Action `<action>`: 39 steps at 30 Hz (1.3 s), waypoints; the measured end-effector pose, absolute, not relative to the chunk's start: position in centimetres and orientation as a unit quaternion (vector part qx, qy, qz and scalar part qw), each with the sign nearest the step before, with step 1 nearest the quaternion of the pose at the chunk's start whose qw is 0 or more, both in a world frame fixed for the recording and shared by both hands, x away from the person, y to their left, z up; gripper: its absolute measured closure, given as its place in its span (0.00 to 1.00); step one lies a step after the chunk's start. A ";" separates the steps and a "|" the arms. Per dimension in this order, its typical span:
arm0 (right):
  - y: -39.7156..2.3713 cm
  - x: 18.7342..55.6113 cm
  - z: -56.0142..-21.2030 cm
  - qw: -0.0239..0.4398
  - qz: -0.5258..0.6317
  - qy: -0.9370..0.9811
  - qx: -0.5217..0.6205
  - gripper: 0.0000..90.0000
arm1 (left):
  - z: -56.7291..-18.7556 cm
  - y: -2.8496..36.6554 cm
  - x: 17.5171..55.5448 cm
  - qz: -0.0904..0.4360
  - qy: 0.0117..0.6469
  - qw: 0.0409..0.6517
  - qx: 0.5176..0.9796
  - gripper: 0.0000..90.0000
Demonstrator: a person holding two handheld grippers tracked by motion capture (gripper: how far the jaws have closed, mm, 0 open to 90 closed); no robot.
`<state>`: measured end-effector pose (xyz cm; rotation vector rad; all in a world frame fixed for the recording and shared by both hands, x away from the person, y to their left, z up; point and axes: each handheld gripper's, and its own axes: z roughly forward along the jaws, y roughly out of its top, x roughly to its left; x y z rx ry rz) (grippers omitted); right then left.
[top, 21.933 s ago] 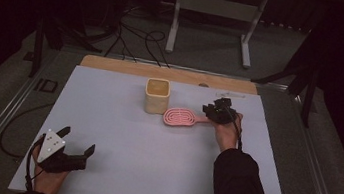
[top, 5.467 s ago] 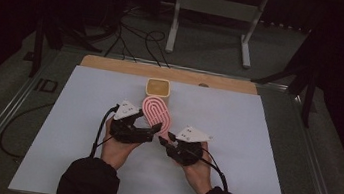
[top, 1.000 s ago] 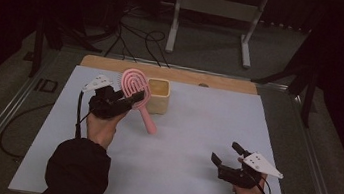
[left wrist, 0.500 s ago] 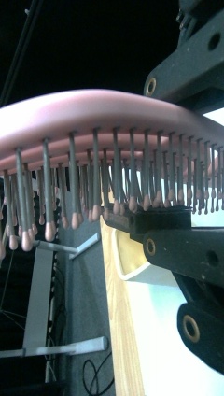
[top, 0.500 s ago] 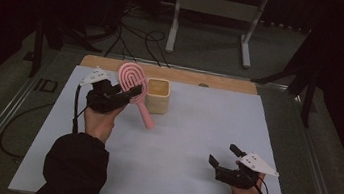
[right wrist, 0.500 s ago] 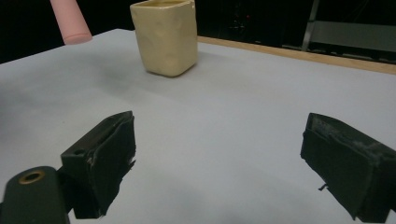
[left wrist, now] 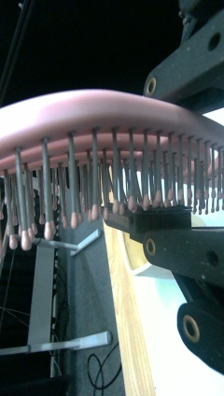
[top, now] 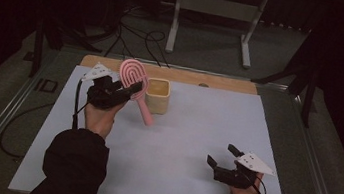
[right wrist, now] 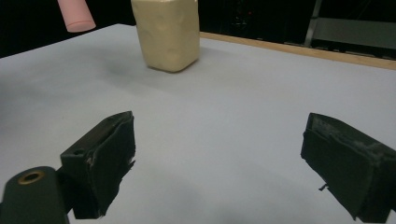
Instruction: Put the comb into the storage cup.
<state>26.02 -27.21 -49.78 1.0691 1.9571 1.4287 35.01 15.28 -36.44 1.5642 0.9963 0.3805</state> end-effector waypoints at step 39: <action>-27.0 26.1 -49.9 0.237 0.524 0.720 0.389 0.11 | -34.8 15.2 36.8 0.192 0.421 0.586 0.665 0.72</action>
